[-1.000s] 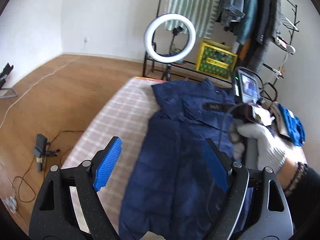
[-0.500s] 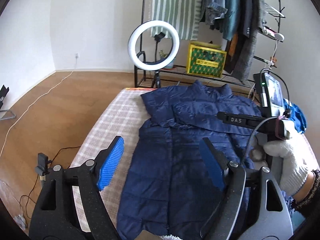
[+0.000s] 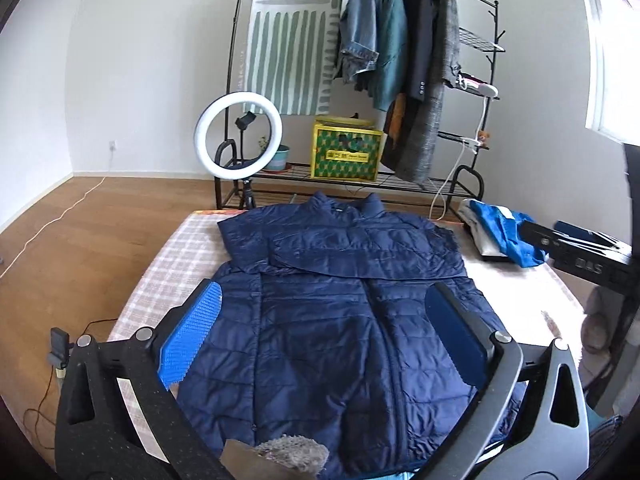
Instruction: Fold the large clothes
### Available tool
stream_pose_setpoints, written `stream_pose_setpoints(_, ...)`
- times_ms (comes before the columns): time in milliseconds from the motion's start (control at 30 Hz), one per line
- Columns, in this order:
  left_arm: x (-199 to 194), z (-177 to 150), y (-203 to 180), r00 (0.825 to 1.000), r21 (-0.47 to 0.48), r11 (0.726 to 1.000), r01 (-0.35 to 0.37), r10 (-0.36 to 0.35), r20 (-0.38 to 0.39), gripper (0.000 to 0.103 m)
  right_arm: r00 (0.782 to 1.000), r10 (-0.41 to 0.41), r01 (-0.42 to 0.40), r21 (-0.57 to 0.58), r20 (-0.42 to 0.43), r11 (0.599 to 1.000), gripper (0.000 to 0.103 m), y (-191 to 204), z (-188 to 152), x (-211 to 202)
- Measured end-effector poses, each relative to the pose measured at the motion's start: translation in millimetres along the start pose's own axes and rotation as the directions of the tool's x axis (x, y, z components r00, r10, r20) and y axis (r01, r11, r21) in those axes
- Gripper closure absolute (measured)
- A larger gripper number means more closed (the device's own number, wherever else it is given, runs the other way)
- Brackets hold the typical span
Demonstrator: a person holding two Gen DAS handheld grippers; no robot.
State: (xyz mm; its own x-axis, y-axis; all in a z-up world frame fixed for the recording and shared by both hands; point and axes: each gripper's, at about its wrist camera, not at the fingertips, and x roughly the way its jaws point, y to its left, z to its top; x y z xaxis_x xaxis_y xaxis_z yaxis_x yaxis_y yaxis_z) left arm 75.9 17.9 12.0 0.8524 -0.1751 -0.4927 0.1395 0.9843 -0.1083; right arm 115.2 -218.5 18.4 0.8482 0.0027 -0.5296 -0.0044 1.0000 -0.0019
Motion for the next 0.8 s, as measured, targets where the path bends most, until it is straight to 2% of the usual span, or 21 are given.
stream_pose_setpoints(200,-14,-18,-16,1.0,-0.045,0.999,0.027,-0.028,-0.004,0.0,0.995,-0.056,0.056,-0.004,0.078,0.998,0.015,-37,-28,-52)
stream_pose_setpoints(367,-16,-38,-20,1.0,-0.067,0.998,0.011,-0.013,-0.02,0.0,0.995,-0.071,0.068,0.051,0.073,0.996,0.014,-68,-59,-56)
stream_pose_setpoints(500,-18,-50,-24,0.999,-0.041,0.999,-0.033,0.033,-0.018,0.0,0.998,-0.036,0.029,0.147,0.042,0.989,0.014,-90,-75,-52)
stream_pose_setpoints(633,-18,-57,-25,0.998,-0.024,0.998,-0.055,0.055,-0.016,0.0,0.992,-0.104,0.094,0.133,0.076,0.987,0.014,-91,-80,-54)
stream_pose_setpoints(800,-25,-58,-26,0.996,-0.003,0.997,-0.082,0.083,0.03,0.0,0.99,-0.091,0.079,0.104,0.111,0.991,0.014,-80,-82,-57)
